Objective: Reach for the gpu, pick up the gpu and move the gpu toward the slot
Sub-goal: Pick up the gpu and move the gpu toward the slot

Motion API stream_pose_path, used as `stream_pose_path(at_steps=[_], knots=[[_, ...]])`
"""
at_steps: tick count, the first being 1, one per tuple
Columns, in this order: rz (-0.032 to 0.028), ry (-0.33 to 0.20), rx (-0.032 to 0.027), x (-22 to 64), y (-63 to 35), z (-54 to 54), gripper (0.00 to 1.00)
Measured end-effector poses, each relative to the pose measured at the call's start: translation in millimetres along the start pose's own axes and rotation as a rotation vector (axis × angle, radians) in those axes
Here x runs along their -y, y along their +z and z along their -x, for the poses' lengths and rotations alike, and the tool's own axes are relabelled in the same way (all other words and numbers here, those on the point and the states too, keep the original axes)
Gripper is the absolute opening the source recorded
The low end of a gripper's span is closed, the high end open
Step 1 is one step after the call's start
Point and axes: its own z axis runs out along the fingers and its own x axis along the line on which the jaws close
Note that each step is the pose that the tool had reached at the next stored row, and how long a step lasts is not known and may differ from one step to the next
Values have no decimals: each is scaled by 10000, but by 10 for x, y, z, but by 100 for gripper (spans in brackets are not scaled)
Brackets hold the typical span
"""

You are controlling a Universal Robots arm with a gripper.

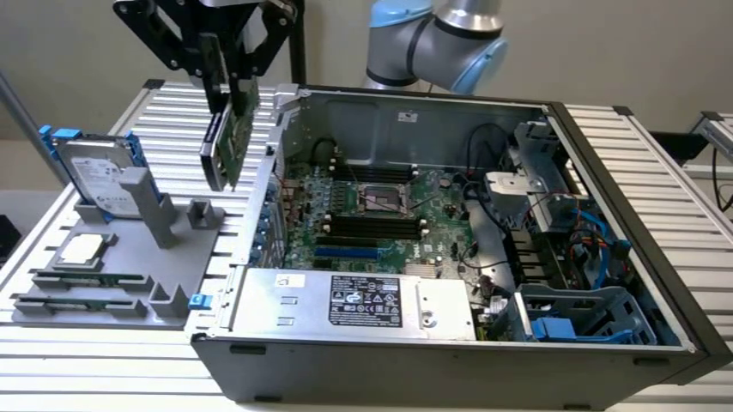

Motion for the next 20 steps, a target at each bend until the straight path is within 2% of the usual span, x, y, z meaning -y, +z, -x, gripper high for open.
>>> stream_pose_path(at_steps=[5,9,20], knots=[[69,-1,-17,1,-17,230,26],[100,-1,-21,1,-19,410,26],[110,-1,-37,-8,10,910,26]])
